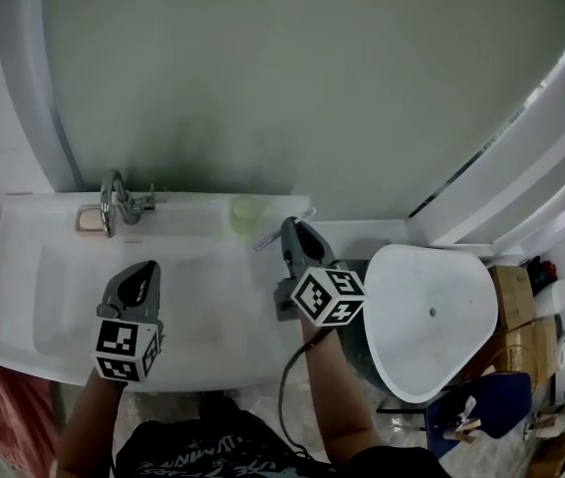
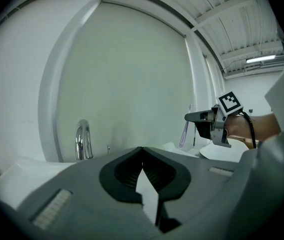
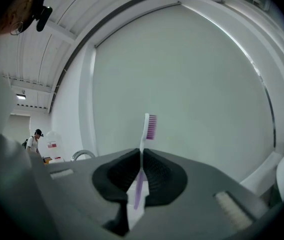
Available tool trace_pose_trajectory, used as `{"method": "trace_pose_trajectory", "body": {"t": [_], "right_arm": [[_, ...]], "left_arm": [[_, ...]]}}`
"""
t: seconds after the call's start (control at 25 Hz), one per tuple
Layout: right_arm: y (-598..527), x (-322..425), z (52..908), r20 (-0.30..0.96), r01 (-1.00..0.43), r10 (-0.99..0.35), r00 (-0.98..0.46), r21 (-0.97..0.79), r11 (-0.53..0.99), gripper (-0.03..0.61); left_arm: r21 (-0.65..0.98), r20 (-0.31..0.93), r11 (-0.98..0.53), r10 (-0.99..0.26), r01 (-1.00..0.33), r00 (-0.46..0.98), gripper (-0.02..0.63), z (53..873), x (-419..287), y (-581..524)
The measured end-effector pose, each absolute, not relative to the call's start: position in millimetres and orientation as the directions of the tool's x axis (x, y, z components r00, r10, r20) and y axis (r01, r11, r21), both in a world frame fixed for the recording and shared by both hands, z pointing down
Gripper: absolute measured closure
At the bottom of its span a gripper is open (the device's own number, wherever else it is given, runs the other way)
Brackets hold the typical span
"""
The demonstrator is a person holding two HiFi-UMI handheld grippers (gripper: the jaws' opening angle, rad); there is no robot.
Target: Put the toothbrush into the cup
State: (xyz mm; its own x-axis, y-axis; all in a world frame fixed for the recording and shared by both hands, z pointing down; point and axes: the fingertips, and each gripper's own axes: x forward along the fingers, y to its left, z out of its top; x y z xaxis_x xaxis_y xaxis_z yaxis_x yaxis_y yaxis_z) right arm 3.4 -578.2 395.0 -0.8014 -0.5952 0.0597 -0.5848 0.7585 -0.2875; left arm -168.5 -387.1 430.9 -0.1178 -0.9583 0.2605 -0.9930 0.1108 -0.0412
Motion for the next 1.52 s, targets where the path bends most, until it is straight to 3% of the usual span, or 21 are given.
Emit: {"method": "trace_pose_trajectory", "body": {"t": [0.64, 1.52], "right_arm": [[-680, -71, 447, 0.138, -0.552, -0.535, -0.834, -0.201, 0.809, 0.555], [-684, -106, 535, 0.292, -0.502, -0.437, -0.850, -0.204, 0.840, 0.552]], "left_arm": [[-0.029, 0.287, 0.189, -0.939, -0.981, -0.190, 0.604, 452, -195, -476], [-0.047, 0.375, 0.202, -0.904, -0.978, -0.205, 0.604, 490, -192, -483]]}}
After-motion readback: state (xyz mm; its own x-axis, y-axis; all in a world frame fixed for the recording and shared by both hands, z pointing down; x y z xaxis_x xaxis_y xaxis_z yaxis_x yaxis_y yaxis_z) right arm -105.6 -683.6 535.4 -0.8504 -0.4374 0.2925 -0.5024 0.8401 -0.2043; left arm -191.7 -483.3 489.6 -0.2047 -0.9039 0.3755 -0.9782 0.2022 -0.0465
